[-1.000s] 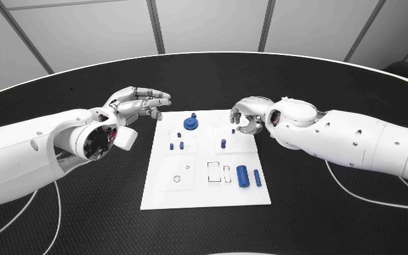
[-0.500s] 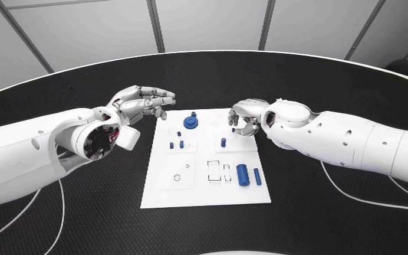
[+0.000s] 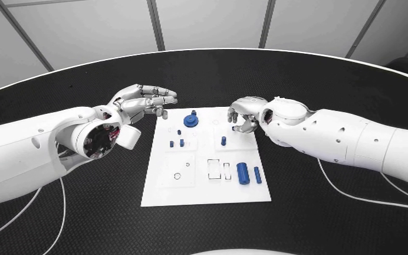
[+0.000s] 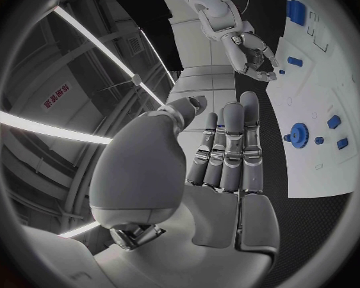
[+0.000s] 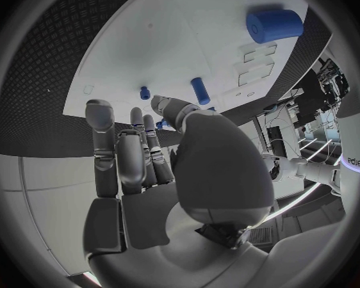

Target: Assemble the parts on the task board

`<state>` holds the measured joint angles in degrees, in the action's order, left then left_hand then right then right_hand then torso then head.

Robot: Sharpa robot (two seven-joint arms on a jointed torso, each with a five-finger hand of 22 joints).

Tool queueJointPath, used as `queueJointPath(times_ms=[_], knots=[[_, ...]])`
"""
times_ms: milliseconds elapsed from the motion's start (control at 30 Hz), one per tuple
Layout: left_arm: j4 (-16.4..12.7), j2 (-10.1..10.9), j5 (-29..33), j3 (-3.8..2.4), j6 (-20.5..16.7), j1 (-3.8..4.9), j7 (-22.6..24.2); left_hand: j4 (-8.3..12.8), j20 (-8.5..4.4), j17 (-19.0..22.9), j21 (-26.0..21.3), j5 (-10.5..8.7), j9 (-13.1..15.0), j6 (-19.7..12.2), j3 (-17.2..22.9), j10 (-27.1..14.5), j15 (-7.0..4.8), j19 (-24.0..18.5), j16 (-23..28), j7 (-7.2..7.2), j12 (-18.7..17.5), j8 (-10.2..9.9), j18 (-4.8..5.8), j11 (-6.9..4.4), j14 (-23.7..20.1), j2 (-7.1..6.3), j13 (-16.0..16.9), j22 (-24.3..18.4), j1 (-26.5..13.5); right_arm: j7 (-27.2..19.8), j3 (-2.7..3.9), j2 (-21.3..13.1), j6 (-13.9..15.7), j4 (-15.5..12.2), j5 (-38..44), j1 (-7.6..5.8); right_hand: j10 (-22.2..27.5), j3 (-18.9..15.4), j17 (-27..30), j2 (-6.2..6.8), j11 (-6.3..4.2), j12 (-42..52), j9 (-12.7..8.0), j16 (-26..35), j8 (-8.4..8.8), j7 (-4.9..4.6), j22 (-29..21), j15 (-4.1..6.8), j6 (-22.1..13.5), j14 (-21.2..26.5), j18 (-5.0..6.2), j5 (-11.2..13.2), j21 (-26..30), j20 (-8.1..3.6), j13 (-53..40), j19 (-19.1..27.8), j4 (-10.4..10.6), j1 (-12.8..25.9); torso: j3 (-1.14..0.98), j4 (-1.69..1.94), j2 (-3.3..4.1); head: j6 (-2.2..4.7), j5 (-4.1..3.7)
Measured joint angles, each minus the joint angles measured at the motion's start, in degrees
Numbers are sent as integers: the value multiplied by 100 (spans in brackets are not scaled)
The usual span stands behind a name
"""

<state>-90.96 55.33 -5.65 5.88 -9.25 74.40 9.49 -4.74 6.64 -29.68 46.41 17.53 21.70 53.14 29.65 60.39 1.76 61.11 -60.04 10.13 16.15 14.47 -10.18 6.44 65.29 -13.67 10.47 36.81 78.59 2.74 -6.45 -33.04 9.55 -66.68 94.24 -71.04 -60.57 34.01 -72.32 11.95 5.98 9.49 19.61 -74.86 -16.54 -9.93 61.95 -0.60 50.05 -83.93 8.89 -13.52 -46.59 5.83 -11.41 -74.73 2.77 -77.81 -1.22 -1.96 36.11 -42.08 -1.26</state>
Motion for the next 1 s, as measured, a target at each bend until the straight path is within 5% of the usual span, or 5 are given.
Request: queueJointPath(times_ms=[1000], knots=[[-68, 34, 0, -1, 52, 1, -59, 0, 0, 5, 0, 0, -1, 0, 0, 0, 21, 0, -3, 0, 0, 19, 1, 0, -20, 0, 1, -6, 0, -36, 1, 166, -241, 247, 0, 136, -204, 42, -38, -26, -31, 0, 29, -67, 0, 23, 135, 1, 188, -1, 1, 0, -111, 0, 59, 0, -41, 21, 0, 0, 2, -124, 44]])
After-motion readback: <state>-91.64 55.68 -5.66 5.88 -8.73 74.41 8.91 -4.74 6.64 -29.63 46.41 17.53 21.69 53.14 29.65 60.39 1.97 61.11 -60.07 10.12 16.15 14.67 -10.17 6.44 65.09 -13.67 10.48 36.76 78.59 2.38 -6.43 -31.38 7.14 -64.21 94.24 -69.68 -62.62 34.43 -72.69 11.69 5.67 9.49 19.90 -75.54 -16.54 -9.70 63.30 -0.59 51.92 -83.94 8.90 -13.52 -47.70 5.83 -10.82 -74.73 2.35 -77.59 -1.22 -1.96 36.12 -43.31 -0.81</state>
